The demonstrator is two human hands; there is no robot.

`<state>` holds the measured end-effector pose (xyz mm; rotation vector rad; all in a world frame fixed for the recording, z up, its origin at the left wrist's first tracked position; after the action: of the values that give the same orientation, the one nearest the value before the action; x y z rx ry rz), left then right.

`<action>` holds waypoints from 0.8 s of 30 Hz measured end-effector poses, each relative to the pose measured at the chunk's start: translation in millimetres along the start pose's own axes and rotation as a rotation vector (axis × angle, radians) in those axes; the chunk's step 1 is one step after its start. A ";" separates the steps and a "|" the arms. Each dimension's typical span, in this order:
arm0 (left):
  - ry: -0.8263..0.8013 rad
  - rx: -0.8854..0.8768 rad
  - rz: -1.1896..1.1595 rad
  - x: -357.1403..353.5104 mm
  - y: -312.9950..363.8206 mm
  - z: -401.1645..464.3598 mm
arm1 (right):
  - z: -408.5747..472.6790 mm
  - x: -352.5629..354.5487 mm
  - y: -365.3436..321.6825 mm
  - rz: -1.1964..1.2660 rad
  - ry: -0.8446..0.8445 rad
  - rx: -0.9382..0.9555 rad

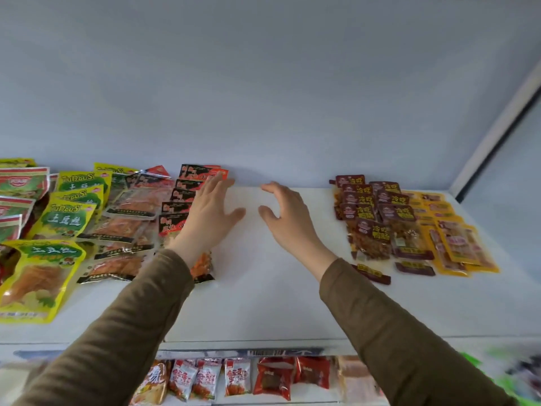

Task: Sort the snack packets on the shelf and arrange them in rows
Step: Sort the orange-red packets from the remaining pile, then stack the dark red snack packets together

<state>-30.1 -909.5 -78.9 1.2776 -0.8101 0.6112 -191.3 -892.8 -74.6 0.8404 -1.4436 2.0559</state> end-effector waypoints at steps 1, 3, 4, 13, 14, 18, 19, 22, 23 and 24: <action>-0.022 -0.029 0.021 -9.5 12.8 0.8 | -5.5 12.5 5.8 -0.077 0.016 0.014; -0.056 -0.074 0.045 -28.4 36.4 3.0 | -16.2 33.7 19.4 -0.205 0.027 0.026; -0.073 -0.089 0.047 -38.4 47.6 4.3 | -21.5 42.6 27.9 -0.250 0.022 0.021; -0.250 -0.104 0.033 -144.8 136.5 26.7 | -60.1 127.3 137.5 -0.289 -0.079 -0.076; -0.273 -0.084 0.032 -156.9 143.3 30.1 | -61.8 136.2 151.5 -0.290 -0.096 -0.093; -0.304 0.035 -0.027 -191.0 160.1 46.2 | -63.3 154.9 197.4 -0.313 -0.196 -0.128; -0.296 0.070 -0.054 -195.8 161.1 50.3 | -62.5 154.1 204.9 -0.343 -0.230 -0.128; -0.281 0.184 -0.124 -206.4 159.1 60.3 | -59.7 138.8 219.2 -0.496 -0.348 -0.124; -0.284 0.218 -0.152 -209.1 156.9 62.1 | -58.9 132.1 221.5 -0.538 -0.373 -0.127; -0.288 0.246 -0.180 -212.4 155.9 64.1 | -57.2 126.8 224.1 -0.563 -0.390 -0.132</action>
<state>-289.7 -932.8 -153.5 1.6707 -0.8610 0.3937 -445.9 -905.7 -142.3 1.4551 -1.3096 1.4136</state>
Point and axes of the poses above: each hand's wrist, its own z-axis towards the middle knuckle, its own x-axis out of the back of the hand, y = z × x, the point moved 10 cm from there along z, towards the middle knuckle, and after that the axes turned 8 degrees about -y, right-handed, at the moved point
